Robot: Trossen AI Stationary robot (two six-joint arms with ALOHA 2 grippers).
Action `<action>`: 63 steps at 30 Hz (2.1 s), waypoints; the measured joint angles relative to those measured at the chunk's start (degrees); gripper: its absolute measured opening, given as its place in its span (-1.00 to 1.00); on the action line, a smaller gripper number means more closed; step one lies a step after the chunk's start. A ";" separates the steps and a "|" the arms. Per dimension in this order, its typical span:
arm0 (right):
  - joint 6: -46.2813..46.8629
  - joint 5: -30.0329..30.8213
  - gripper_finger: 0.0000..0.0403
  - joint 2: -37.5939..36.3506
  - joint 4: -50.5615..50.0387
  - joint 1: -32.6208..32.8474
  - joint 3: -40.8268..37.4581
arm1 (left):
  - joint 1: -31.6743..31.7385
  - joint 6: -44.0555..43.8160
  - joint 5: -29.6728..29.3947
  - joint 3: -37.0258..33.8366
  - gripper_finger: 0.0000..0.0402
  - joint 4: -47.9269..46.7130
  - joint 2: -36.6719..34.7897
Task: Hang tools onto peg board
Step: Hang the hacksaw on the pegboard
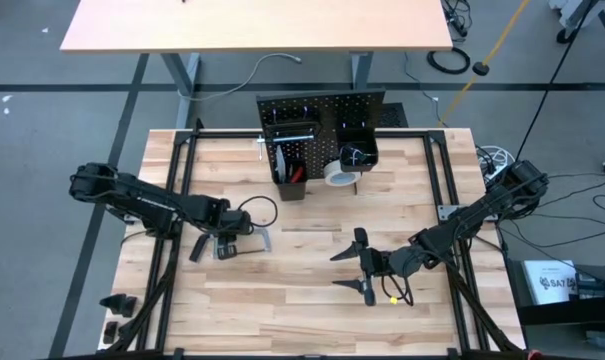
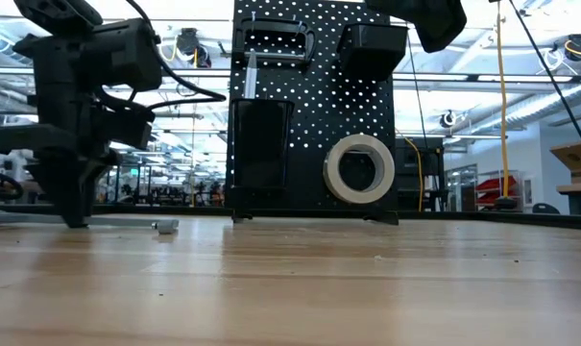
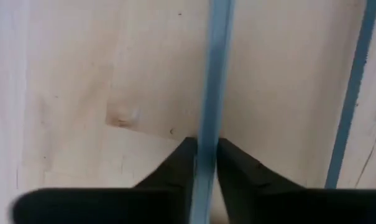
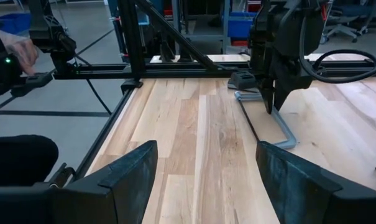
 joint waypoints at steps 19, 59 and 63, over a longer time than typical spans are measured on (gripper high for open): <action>-0.16 0.13 0.33 0.02 -0.80 -0.04 0.02 | -3.96 -0.72 -5.21 12.92 -0.91 -12.94 0.33; 0.02 0.22 0.33 0.02 -2.98 -0.09 0.02 | -18.54 22.30 -66.30 74.40 -0.92 -42.75 18.78; 0.05 0.22 0.33 0.02 -3.75 -0.09 0.02 | -16.24 30.51 -69.46 77.01 -0.92 -40.86 20.40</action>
